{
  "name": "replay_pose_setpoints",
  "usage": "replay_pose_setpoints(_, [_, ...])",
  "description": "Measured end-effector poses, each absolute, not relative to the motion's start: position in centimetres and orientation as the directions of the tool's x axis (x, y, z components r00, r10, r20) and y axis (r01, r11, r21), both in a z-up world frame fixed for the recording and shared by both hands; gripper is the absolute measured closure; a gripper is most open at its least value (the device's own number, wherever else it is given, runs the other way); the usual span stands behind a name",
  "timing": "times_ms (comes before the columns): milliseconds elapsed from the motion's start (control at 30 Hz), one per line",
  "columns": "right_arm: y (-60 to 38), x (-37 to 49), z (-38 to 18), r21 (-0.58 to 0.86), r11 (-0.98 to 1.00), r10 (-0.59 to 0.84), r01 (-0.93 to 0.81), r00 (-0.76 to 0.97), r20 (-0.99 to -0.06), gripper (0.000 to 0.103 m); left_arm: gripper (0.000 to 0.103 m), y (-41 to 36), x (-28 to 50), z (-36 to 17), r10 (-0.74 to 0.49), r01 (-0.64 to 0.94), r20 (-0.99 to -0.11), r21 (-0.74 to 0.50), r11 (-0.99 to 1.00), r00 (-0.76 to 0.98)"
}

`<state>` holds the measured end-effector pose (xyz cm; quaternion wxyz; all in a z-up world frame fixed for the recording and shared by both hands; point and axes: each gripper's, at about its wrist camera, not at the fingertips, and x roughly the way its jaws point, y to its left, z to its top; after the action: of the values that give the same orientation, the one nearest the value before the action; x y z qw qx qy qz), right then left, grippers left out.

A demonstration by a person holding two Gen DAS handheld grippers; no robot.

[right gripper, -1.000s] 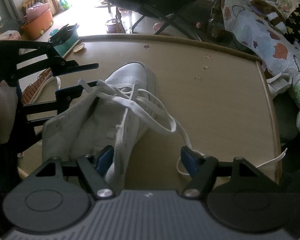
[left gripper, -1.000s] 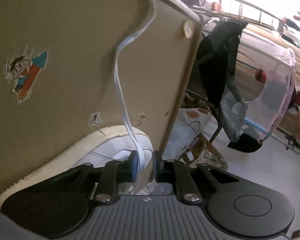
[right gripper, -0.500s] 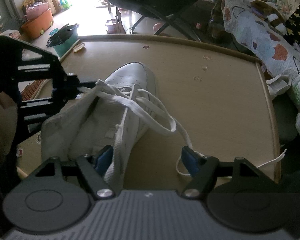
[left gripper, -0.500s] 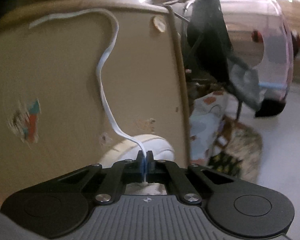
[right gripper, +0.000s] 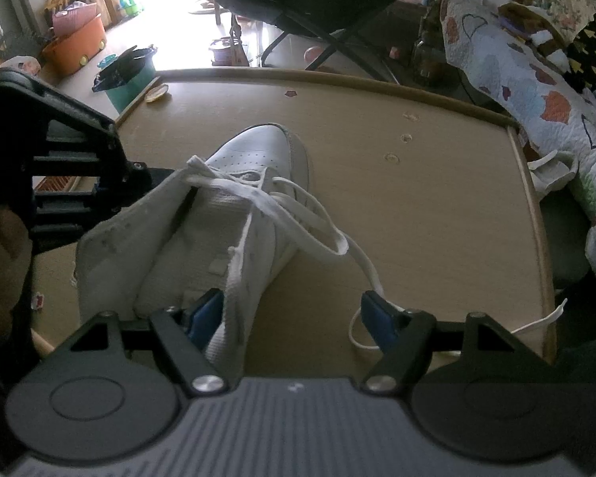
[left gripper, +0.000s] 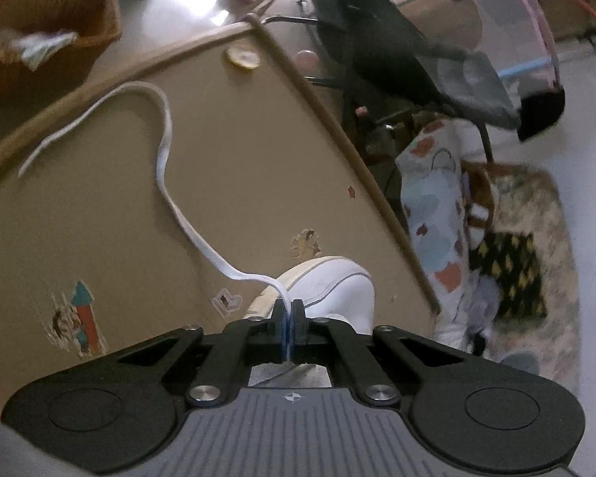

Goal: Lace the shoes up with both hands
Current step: 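Draw the lace end taut with the left tool while the right tool holds the sneaker laces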

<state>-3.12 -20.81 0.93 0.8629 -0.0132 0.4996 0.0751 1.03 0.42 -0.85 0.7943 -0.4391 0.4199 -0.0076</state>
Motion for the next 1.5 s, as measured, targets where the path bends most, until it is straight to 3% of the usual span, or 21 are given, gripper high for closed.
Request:
replay_pose_setpoints(333, [-20.6,-3.1,1.0,0.045,0.988,0.112,-0.146,0.49,-0.864,0.028,0.102,1.7,0.4,-0.1,-0.344,-0.264,-0.699,-0.606,0.75,0.627])
replay_pose_setpoints(1500, [-20.6,-3.6,0.7,0.037,0.988,0.107,-0.15,0.491,-0.865,0.028,0.102,5.1,0.2,-0.1,-0.228,-0.146,-0.81,-0.356,0.923,0.54])
